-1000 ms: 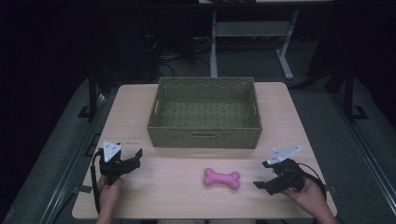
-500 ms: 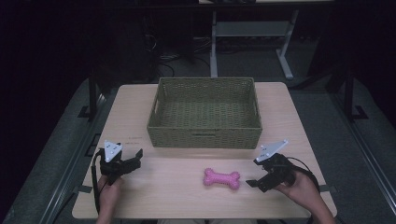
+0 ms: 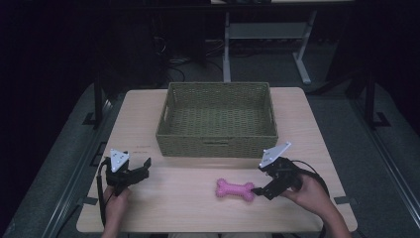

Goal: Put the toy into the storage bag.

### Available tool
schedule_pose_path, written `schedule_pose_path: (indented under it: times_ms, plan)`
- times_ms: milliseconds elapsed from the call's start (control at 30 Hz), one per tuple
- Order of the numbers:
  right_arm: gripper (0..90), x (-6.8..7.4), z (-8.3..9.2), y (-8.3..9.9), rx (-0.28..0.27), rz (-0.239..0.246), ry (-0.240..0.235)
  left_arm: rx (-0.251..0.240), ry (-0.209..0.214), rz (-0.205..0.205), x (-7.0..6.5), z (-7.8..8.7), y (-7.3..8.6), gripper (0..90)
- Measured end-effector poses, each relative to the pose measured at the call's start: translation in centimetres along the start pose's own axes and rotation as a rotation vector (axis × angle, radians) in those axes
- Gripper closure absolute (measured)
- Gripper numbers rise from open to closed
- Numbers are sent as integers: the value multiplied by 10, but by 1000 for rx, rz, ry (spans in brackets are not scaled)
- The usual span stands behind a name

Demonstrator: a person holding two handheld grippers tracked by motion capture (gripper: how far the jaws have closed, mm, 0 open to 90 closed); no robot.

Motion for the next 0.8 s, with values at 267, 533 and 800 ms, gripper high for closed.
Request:
schedule_pose_path:
  times_ms: [267, 533, 800]
  plan:
    - [176, 8, -8, -10, 27, 35, -27, -4, 2, -2, -1, 0, 0, 137]
    - [176, 15, -22, -17, 65, 55, -52, 0, 1, 0, 0, 0, 0, 137]
    - [197, 22, -33, -24, 105, 102, -61, -3, 0, 2, 1, 1, 0, 137]
Point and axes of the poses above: each handheld gripper's, and its own axes: z roughly backward along the jaws, y roughly out of its underside, x roughly to its left, the point moved 8 cm from there along -z, roughly forward along the jaws, and after that the axes turned 12 degrees about -z, right-handed, at the moved point
